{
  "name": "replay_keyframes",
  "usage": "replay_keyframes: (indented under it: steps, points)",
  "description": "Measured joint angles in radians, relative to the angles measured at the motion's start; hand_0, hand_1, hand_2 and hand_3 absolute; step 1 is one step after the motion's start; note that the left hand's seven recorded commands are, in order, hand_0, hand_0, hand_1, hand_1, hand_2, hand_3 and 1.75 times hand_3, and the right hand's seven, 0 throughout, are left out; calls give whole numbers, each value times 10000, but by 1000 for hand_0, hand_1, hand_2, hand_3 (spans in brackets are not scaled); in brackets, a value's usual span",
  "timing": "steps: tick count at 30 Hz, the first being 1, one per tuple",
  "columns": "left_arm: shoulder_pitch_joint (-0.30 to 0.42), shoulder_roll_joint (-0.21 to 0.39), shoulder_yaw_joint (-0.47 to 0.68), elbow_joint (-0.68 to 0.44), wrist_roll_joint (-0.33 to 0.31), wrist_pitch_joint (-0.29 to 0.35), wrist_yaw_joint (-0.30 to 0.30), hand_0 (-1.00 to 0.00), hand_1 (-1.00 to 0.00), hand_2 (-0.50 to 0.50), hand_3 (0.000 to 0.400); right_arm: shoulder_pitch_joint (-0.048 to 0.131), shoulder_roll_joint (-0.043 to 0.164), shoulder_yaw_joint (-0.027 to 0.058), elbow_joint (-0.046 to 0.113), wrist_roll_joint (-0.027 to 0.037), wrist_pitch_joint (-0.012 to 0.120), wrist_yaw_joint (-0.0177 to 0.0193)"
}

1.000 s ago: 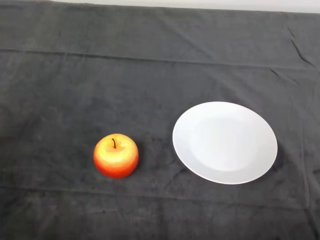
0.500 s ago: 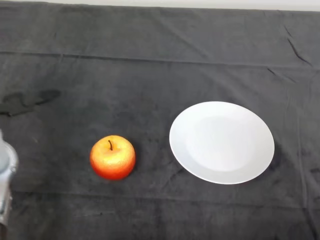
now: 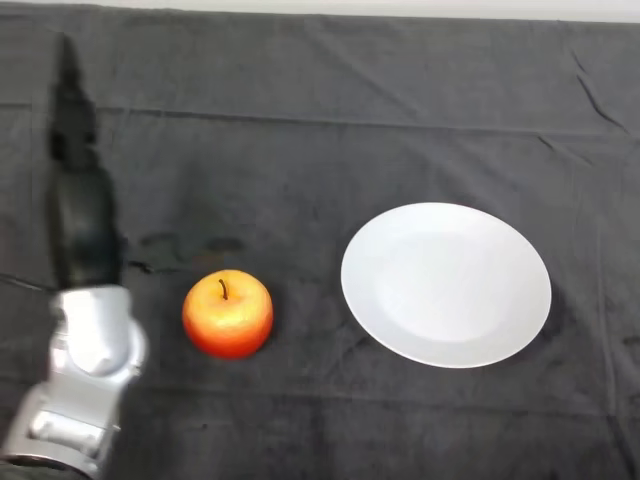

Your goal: Move the apple to the plate

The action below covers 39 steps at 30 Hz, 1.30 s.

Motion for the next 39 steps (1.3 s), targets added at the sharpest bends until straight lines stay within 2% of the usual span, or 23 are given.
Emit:
replay_keyframes:
  steps: [8, 13, 18, 23, 30, 39]
  points:
    - [3, -158, -1323, 0, -125, 367, -21, 0, 0, 0, 0, 0, 0, 0, 0, 0, 0, -1]
    - [8, -143, -1787, 0, -248, 622, -313, 0, 0, 0, 0, 0, 0, 1, 0, 0, 0, -1]
    - [36, -47, -2077, 0, -245, 1170, -636, 0, 0, 0, 0, 0, 0, 1, 0, 0, 0, -2]
    - [81, 196, -2156, -111, -188, 1976, -1051, 0, 0, 0, 0, 0, 0, 0, 0, 0, 0, -4]
    - [319, 841, -2155, -520, 197, 2801, -1376, 0, 0, 0, 0, 0, 0, 1, 0, 0, 1, -6]
    - [449, 999, -2165, -552, 777, 3363, -1648, 0, 0, 0, 0, 0, 0, 2, 0, 0, 1, -7]
